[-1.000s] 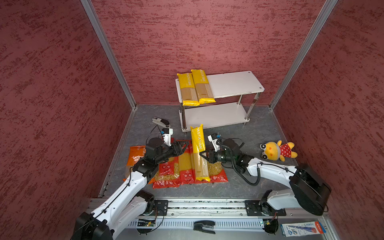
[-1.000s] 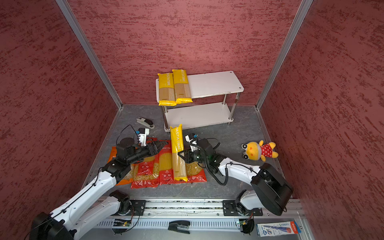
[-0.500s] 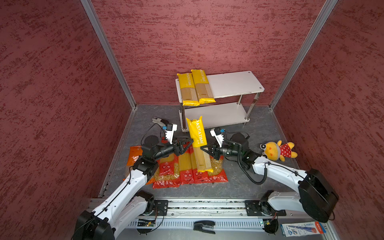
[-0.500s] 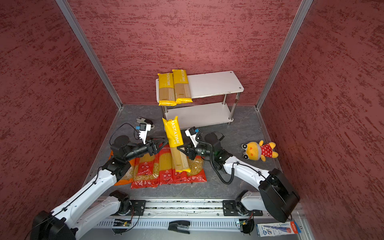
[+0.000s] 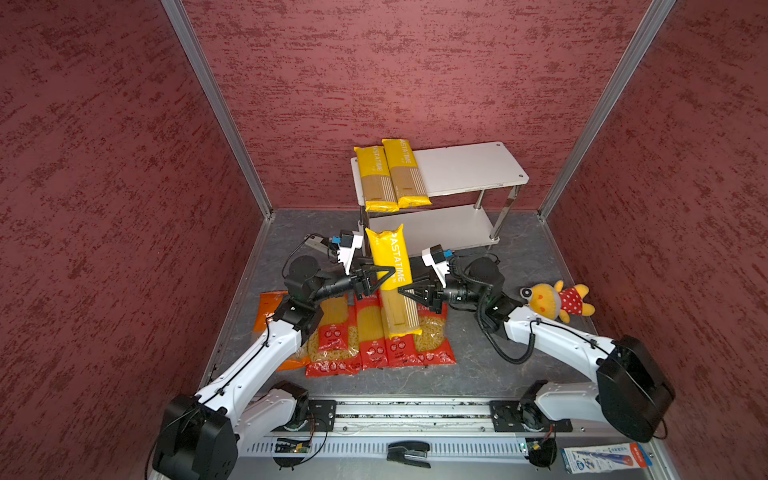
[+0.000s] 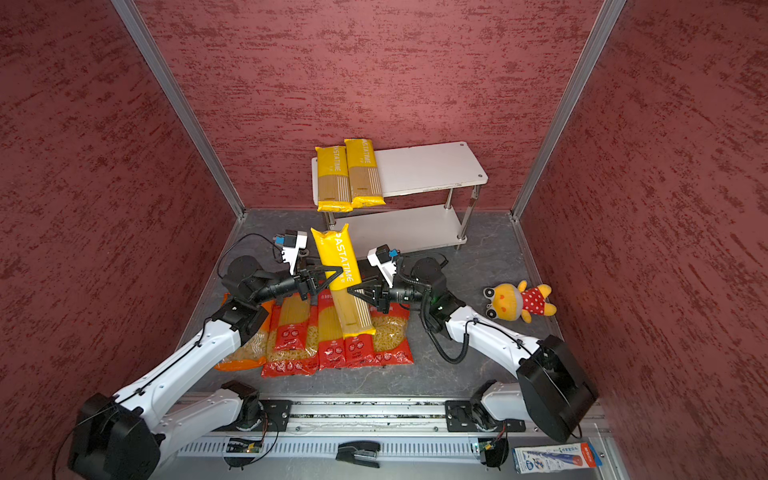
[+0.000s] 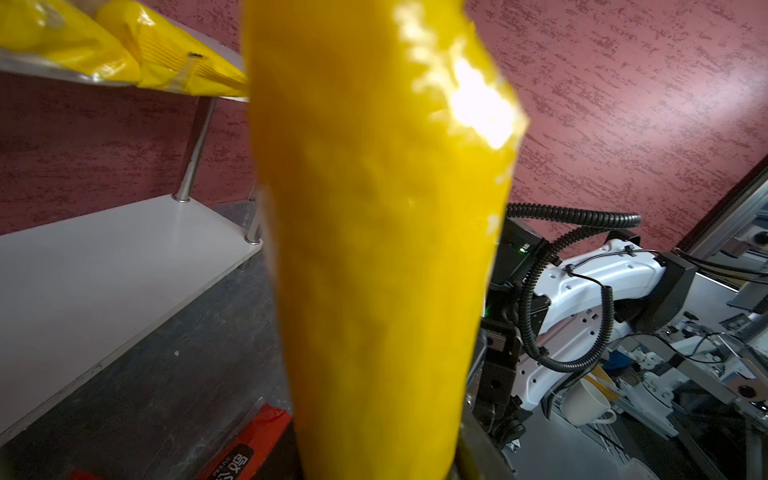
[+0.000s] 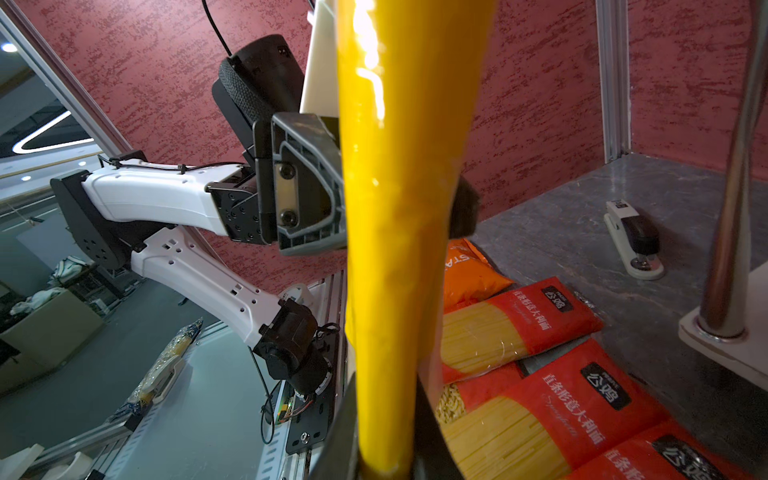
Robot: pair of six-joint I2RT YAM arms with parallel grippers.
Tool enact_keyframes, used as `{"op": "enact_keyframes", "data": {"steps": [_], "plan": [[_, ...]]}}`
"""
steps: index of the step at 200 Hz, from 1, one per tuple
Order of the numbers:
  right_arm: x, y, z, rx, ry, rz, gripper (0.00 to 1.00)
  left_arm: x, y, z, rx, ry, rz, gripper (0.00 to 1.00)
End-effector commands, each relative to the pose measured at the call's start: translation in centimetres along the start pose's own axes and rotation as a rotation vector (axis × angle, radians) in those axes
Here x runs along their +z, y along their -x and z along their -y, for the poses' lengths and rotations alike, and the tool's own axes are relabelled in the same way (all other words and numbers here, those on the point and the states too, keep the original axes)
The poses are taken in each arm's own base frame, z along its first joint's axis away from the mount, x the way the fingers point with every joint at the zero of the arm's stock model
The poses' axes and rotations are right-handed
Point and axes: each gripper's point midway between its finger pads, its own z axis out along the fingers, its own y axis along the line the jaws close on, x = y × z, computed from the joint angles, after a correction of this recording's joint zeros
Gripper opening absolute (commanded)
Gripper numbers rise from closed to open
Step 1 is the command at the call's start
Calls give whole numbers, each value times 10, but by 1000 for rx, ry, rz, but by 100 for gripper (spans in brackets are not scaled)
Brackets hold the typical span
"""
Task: Place and organize the pasta boxes and bags onto the shelf
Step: 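Lift the yellow pack upright with both grippers off the pile, then carry the upright pack with the right gripper up onto the upper shelf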
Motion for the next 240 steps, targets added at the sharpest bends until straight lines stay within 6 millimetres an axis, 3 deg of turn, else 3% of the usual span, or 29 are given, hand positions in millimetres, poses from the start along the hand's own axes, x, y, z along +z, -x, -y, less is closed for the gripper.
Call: {"op": "enact_keyframes", "data": {"steps": [1, 29, 61, 97, 129, 167, 210, 240], "plan": [[-3, 50, -33, -178, 99, 135, 0, 4, 16, 20, 63, -70, 20, 28], [-7, 50, -26, -140, 55, 179, 11, 7, 26, 25, 72, -72, 39, 13], [-13, 41, -9, -82, -32, 210, 34, 10, 51, 31, 104, -39, 103, 0], [-24, 25, 4, -7, -113, 239, 55, 12, 83, 41, 149, -24, 179, 0], [-37, 10, 11, 62, -163, 270, 66, 13, 111, 45, 186, -3, 252, 0], [-44, 4, 12, 121, -167, 308, 67, 18, 139, 48, 198, -13, 324, 0], [-45, 24, 10, 101, -147, 387, 65, 32, 145, 51, 189, -44, 334, 0], [-46, 34, 6, 104, -91, 432, 53, 35, 149, 46, 175, -36, 347, 0]]}}
